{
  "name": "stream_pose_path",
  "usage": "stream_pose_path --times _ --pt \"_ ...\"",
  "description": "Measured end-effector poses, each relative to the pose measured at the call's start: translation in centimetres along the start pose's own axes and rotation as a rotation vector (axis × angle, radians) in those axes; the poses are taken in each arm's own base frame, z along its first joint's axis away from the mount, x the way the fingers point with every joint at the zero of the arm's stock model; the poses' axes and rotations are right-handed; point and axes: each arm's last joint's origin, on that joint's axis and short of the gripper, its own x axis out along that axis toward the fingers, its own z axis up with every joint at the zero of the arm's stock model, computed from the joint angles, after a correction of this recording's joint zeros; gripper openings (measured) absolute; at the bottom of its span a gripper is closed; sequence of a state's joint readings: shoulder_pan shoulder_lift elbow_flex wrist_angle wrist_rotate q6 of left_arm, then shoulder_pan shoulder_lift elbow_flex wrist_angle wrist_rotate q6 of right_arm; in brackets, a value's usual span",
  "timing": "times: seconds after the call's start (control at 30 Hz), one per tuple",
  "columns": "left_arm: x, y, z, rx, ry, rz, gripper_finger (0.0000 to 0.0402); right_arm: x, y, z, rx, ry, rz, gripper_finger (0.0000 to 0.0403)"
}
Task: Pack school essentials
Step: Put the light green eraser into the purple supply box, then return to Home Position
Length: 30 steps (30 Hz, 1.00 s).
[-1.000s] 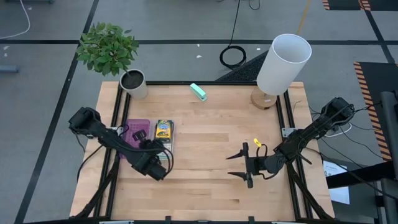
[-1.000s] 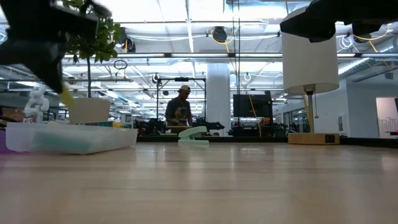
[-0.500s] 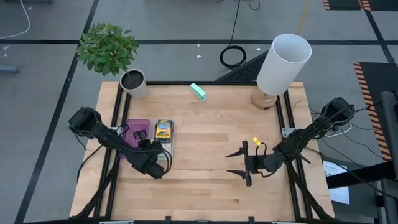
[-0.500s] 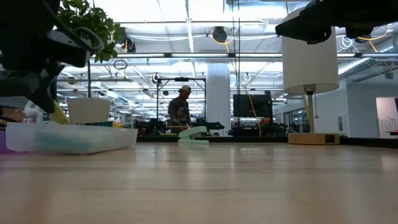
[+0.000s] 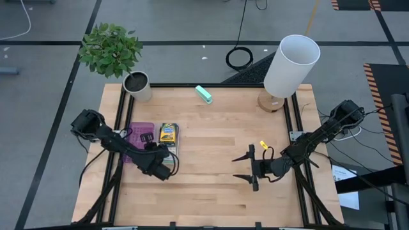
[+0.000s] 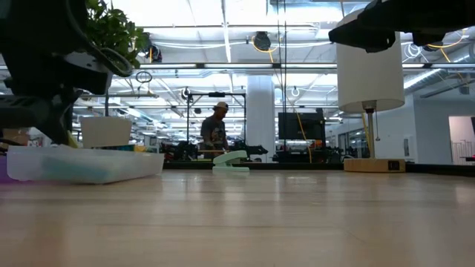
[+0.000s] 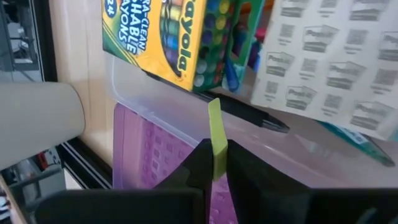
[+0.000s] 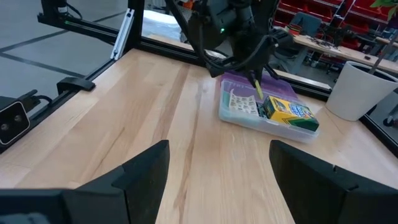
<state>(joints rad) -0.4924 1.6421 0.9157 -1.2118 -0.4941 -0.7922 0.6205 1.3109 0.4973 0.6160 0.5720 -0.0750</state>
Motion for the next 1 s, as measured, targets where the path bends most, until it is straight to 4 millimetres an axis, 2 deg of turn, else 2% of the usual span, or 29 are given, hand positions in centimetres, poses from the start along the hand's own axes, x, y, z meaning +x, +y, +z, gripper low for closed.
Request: stream_pose_path --times 0.13,0.4,0.53,0.8,1.0 --pt "0.2 0.3 0.3 0.017 0.014 -0.002 0.0052 0.0 0.0 -0.1 -0.005 0.008 0.001 0.0270" --pt "0.2 0.2 0.5 0.022 0.001 -0.011 0.0142 0.0 0.0 -0.2 -0.010 0.015 0.003 0.0270" --pt "-0.3 0.0 1.0 0.011 -0.031 -0.042 0.0170 0.0 0.0 -0.2 -0.010 0.015 0.003 0.0270" --pt "-1.7 0.2 1.8 0.046 -0.032 -0.094 0.0182 0.0 0.0 -0.2 -0.010 0.015 0.003 0.0270" --pt "-3.4 0.7 2.7 -0.051 -0.065 -0.097 0.0182 0.0 0.0 -0.2 -0.011 0.015 0.003 0.0270"
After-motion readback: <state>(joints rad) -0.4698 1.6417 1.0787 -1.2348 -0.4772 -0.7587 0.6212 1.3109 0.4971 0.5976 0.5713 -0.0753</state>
